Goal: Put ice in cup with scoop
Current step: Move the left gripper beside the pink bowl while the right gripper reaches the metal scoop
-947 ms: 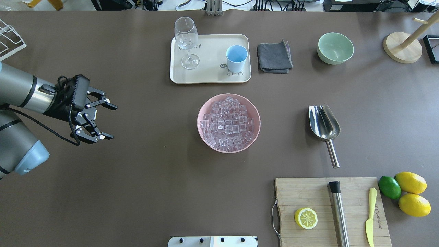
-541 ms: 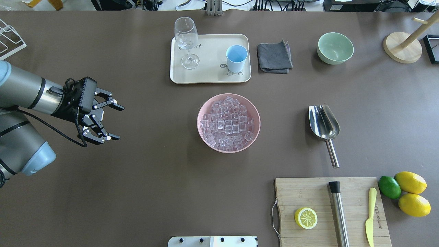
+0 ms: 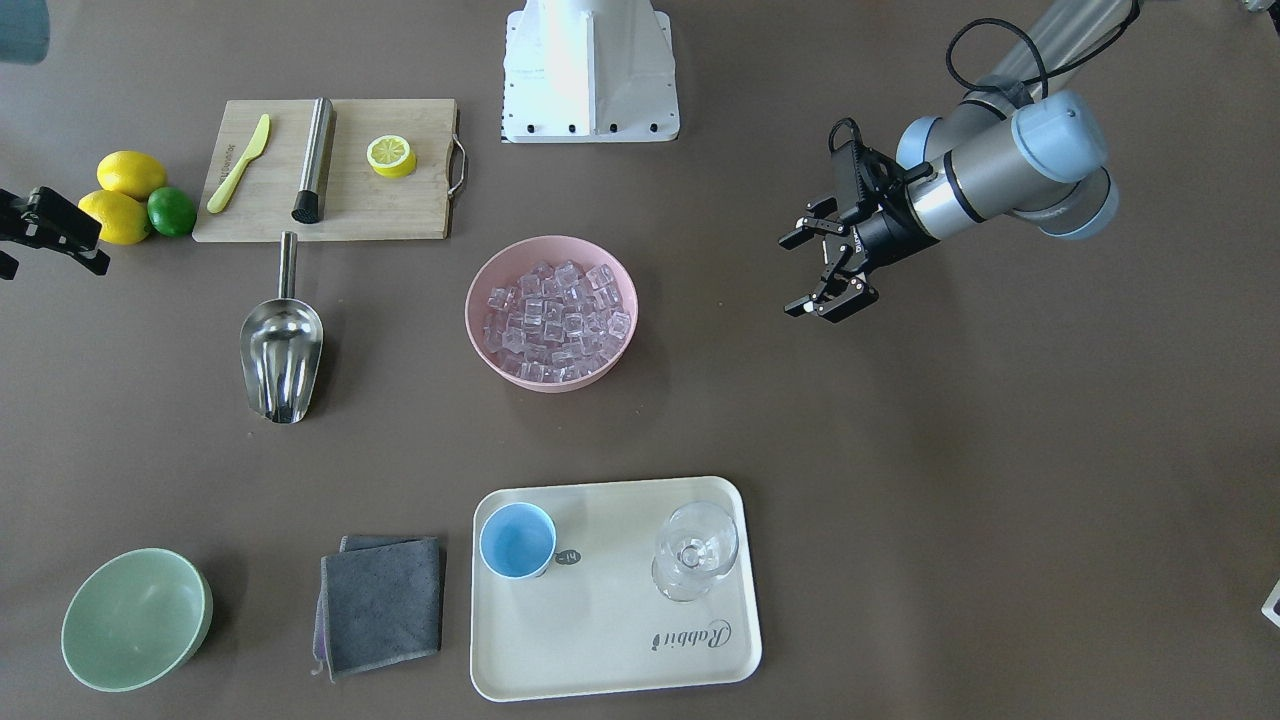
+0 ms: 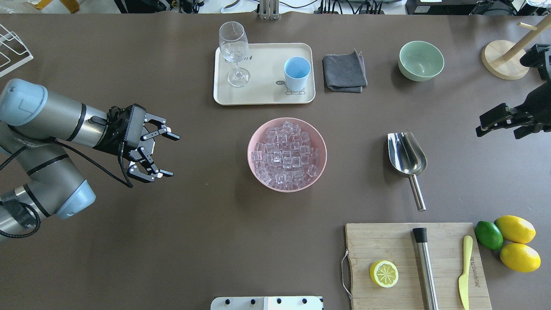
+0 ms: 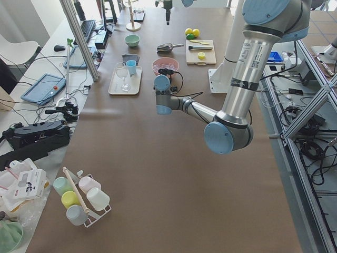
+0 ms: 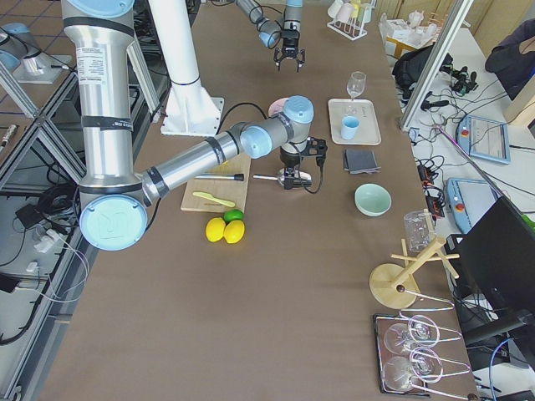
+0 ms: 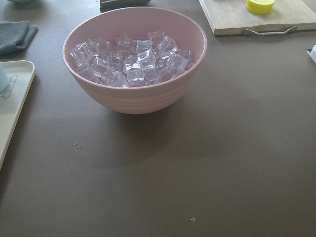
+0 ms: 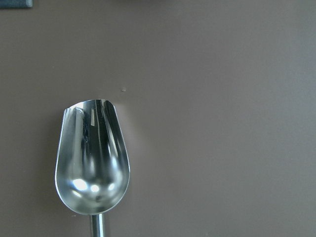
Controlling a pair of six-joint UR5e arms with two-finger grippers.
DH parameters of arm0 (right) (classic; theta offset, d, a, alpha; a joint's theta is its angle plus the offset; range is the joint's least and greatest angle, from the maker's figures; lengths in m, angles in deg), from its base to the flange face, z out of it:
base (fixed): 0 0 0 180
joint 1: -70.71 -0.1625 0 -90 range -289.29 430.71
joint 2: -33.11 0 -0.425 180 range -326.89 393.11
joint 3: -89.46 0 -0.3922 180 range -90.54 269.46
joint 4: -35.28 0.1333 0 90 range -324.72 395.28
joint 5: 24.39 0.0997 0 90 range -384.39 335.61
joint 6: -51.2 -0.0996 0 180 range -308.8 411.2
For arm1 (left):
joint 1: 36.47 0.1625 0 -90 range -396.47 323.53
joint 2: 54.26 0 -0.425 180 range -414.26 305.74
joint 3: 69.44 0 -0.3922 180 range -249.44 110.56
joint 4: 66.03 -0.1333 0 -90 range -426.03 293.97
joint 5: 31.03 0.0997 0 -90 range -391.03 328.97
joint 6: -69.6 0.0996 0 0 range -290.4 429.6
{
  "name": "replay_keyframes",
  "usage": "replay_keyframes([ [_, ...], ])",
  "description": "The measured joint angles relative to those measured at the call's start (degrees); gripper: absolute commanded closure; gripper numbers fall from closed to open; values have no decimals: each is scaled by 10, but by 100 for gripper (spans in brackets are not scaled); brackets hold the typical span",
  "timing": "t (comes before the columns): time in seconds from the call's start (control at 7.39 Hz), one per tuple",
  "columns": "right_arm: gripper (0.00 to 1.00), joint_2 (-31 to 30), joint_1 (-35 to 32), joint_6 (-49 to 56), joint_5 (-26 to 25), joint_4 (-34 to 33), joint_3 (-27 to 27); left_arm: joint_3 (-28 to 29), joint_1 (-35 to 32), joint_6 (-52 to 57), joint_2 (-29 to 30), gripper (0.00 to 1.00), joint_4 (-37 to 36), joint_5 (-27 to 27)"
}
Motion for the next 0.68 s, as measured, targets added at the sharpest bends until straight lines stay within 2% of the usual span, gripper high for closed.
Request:
replay_keyframes([
  [0.41,1,7,120,-84,-72,12,0,14,39,-20,11,1,40,48],
  [0.68,1,5,178,-122,-99,58,13,23,85,-23,22,1,43,77],
])
